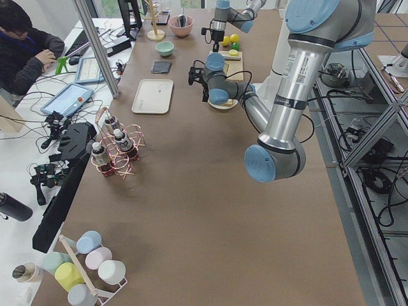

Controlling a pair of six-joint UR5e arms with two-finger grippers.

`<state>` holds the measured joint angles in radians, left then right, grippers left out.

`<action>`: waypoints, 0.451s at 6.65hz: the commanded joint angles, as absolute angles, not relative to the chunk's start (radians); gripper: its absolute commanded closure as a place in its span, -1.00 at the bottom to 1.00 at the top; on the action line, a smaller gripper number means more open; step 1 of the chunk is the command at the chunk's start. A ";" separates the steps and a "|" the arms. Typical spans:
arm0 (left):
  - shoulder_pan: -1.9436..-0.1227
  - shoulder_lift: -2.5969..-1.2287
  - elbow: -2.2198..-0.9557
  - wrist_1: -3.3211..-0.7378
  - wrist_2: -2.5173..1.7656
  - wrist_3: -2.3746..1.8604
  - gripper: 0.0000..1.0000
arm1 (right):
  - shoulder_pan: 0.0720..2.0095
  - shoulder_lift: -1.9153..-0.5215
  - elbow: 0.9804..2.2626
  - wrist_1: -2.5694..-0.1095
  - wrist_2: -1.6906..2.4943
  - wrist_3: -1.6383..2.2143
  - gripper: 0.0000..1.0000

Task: Make sandwich and place on tray
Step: 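Carry the bread slice over the egg plate with the right gripper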

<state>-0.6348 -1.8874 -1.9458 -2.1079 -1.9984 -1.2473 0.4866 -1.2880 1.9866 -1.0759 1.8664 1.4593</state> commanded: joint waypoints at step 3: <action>-0.644 -1.865 -1.947 -2.111 -2.006 -1.249 -0.94 | 0.298 -1.155 1.884 -1.077 1.654 1.470 1.00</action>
<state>-0.6432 -1.8746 -1.9450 -2.1097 -2.0062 -1.2475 0.3268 -1.1775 1.9008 -1.0768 1.6851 1.4688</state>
